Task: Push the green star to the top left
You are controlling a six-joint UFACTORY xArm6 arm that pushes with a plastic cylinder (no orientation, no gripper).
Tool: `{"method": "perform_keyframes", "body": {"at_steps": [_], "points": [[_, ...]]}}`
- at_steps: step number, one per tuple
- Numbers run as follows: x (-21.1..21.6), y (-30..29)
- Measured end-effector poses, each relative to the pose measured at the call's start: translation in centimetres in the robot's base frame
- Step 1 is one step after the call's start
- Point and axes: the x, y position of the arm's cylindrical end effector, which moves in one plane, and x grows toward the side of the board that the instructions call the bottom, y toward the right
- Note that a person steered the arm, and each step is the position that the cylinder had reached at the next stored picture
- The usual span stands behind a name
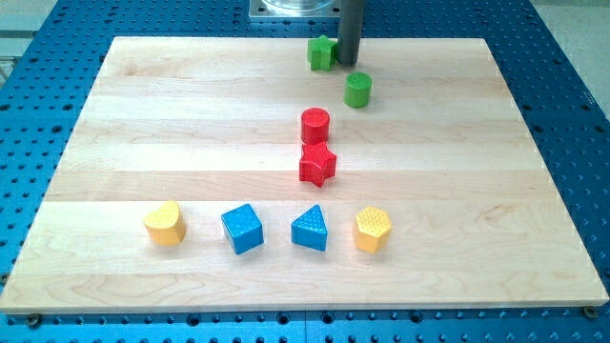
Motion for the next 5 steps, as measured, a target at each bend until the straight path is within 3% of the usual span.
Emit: {"method": "perform_keyframes", "body": {"at_steps": [2,3,5], "points": [[0.0,-12.0],[-1.4,-10.7],[-1.8,-17.3]]}}
